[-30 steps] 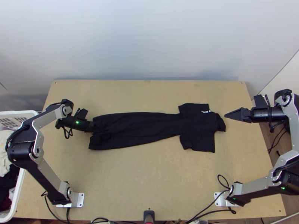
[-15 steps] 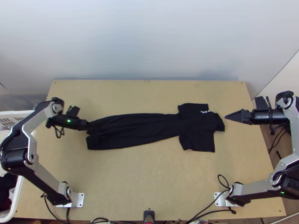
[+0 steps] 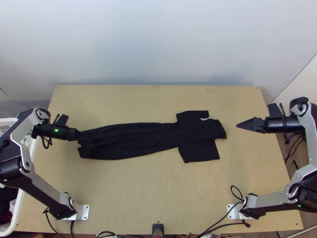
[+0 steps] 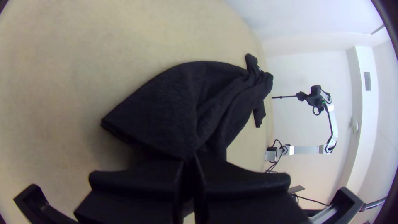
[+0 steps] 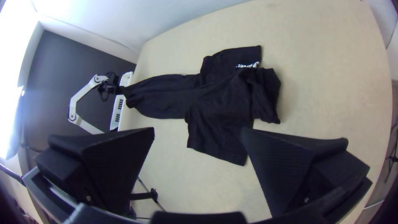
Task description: Fold the t-shirt
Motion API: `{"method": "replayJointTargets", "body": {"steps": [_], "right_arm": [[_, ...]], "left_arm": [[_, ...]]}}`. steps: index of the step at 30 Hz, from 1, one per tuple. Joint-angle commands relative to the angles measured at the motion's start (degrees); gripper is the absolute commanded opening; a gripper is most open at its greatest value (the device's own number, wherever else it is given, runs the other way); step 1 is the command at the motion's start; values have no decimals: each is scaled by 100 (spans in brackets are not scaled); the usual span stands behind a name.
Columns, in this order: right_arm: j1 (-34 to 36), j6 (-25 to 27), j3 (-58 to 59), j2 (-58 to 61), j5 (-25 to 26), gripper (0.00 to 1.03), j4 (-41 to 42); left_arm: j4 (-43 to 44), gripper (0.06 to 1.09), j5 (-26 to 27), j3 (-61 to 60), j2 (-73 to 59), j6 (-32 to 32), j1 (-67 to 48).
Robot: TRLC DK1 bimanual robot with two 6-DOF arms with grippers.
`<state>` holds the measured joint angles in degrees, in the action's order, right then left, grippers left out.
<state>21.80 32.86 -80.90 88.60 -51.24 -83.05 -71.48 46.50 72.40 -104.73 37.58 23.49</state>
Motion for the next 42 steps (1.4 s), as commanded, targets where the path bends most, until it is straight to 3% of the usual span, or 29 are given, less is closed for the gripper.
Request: {"method": "replayJointTargets", "body": {"steps": [1,6,10,13,18,19,27,42], "right_arm": [[-185,-8,207,8,0,98,96],[-194,-8,251,17,0,97,140],[-625,-25,479,79,0,90,482],[-818,-52,532,325,-8,65,755],[-1152,-403,541,861,-35,7,1660],[-1213,-456,523,949,-44,3,1783],[-2066,-649,259,1643,-26,3,2266],[-2242,-896,84,2733,299,3,2583]], "left_arm": [[-235,9,-9,99,-48,39,-283],[-278,9,-1,415,5,-375,-1083],[-287,9,-1,609,14,-550,-1303],[-278,9,-1,635,-21,-550,-1267],[-314,9,-1,609,-21,-542,-1162],[-340,9,-1,626,-4,-550,-1162],[-630,9,8,1004,75,-744,-1391],[-1166,9,333,3052,-610,-1570,-2744]]}}
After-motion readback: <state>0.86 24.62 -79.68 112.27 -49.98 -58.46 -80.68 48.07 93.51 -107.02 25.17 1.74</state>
